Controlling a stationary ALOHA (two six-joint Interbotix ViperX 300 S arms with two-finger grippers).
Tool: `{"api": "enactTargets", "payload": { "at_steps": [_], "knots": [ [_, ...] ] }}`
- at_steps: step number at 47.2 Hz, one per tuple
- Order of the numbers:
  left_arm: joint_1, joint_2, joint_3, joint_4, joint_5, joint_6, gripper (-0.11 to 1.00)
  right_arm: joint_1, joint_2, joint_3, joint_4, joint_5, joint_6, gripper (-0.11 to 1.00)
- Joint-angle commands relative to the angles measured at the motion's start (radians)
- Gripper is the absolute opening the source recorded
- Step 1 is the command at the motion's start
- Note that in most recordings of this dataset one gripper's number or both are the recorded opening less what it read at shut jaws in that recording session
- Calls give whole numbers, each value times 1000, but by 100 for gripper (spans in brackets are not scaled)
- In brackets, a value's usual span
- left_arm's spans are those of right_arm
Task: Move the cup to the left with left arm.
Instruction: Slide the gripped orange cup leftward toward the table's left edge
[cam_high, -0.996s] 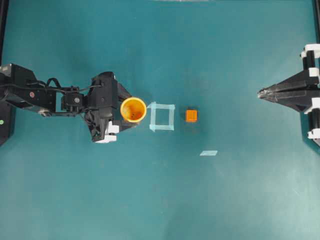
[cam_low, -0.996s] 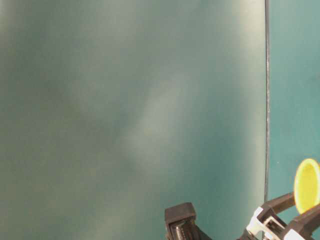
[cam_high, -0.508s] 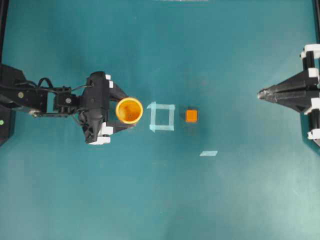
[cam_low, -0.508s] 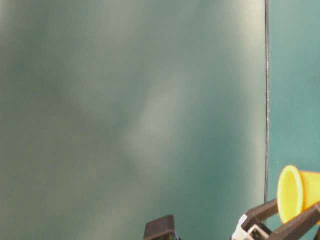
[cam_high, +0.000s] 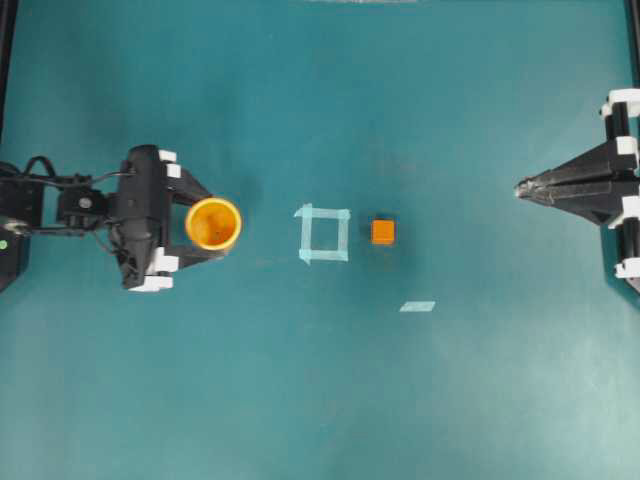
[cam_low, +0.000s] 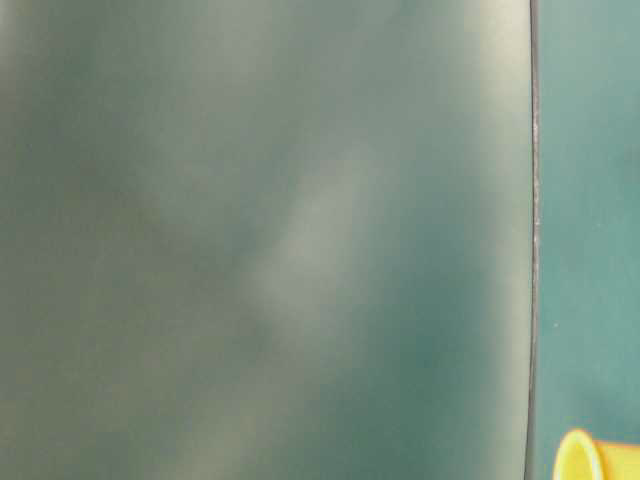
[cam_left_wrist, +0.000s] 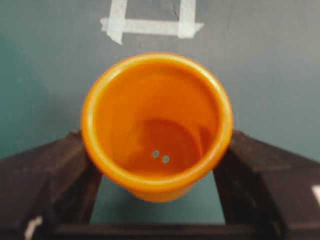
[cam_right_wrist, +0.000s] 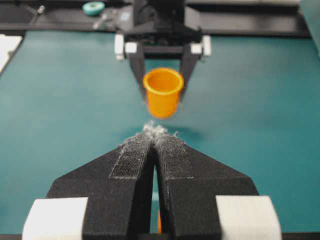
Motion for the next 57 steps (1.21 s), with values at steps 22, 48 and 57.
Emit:
{"api": "enactTargets", "payload": {
  "at_steps": [22,48,57],
  "knots": [
    [-46,-207,112,2,124,-17,64,0,9,-37,2,-5,3,0],
    [-52,-571,241,2,357,-17,64,0,15,-38,2,-12,6,0],
    [-51,-732,255,2,443,-17,64,-2,21,-38,2,-12,6,0]
  ]
}}
